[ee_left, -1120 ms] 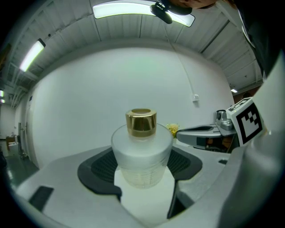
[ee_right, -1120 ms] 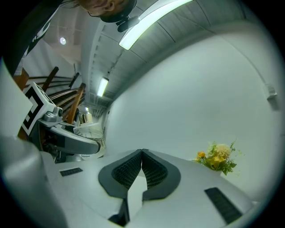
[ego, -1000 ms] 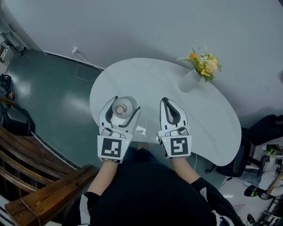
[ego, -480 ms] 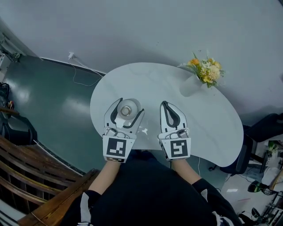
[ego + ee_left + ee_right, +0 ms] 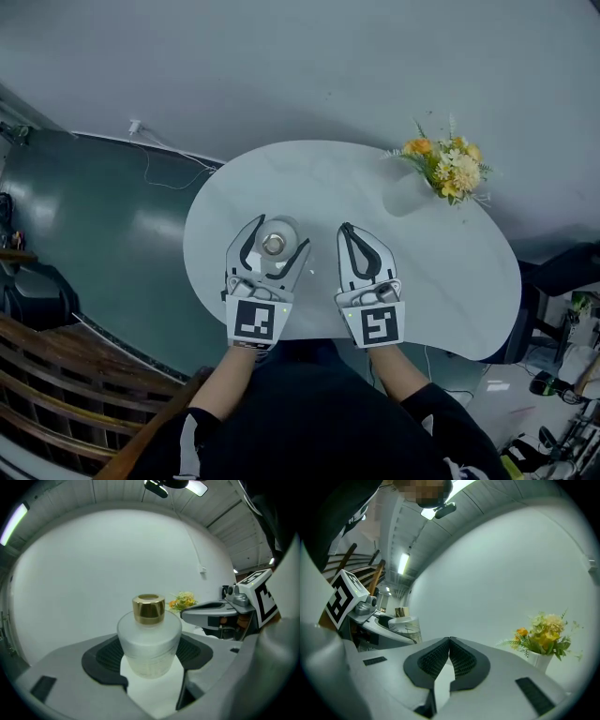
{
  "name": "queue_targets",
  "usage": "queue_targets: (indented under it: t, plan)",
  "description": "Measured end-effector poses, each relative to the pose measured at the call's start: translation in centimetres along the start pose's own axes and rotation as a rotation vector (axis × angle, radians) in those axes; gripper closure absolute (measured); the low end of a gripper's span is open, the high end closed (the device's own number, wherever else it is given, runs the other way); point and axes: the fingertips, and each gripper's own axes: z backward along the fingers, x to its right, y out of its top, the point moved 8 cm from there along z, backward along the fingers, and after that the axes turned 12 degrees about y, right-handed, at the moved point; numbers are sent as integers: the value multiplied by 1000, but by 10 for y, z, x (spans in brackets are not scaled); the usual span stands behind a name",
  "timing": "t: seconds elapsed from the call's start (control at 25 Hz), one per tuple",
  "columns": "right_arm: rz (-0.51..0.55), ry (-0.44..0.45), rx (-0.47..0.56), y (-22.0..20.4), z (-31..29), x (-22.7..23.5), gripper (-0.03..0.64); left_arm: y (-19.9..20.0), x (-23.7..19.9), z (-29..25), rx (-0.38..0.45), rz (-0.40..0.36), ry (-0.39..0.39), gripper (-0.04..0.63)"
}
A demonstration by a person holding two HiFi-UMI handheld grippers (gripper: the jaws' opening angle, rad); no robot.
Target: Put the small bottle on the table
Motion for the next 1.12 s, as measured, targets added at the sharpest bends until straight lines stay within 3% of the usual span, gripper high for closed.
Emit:
queue_targets:
  t: [0.6,0.8,1.12]
  plan:
    - [-34,-14,-67,-59,-48,29,594,-51,-2,-79,-72,-34,-41,262]
    - [-45,-14,-91,-78,-62,35,594,-71,-2,-103,-66,-89,-69,262]
    - [-85,-28,-146,-106,-79,43,594,-99,3,-133,-125,-86,-98,262]
